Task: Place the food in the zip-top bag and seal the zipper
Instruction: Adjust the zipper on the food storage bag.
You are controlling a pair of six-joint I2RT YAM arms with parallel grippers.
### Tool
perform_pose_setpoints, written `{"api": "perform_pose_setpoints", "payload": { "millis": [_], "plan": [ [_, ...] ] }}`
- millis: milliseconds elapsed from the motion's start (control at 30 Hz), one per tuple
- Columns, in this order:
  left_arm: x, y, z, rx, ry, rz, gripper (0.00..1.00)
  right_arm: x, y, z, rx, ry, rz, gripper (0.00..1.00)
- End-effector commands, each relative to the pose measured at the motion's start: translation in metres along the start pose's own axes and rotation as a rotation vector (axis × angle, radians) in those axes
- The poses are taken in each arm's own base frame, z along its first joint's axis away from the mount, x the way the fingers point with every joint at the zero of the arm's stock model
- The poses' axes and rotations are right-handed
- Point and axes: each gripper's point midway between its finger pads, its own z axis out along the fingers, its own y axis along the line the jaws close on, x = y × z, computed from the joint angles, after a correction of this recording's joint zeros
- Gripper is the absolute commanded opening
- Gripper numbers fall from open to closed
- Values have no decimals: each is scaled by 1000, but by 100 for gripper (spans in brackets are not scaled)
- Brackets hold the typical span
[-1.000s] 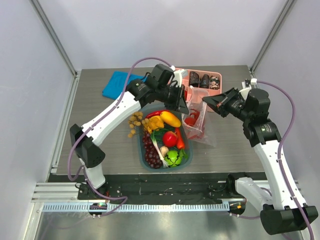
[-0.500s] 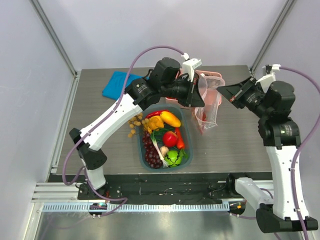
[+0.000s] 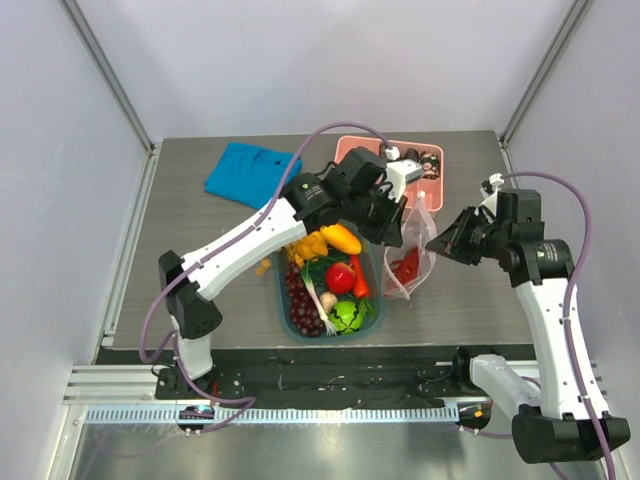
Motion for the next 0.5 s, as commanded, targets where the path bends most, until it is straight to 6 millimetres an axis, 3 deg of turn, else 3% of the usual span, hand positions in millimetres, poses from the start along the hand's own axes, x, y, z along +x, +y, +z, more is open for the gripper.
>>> {"api": "perform_pose_setpoints", "payload": {
  "millis": [0, 133, 233, 300, 467],
  "plan": [
    [-40, -15, -30, 79, -131, -18, 0, -26, 67, -47, -266, -135, -134, 1],
    [-52, -19, -37, 85, -154, -9, 0, -45, 93, -80, -344, -283, -180, 1],
    [-50, -24, -39, 117, -138, 25, 0, -54, 97, -91, -333, -339, -188, 1],
    [-46, -25, -39, 128, -119, 77, 0, -53, 96, -90, -329, -338, -204, 1],
    [-24, -14, -40, 96, -46, 87, 0, -44, 68, -73, -216, -298, -196, 1]
  ]
}}
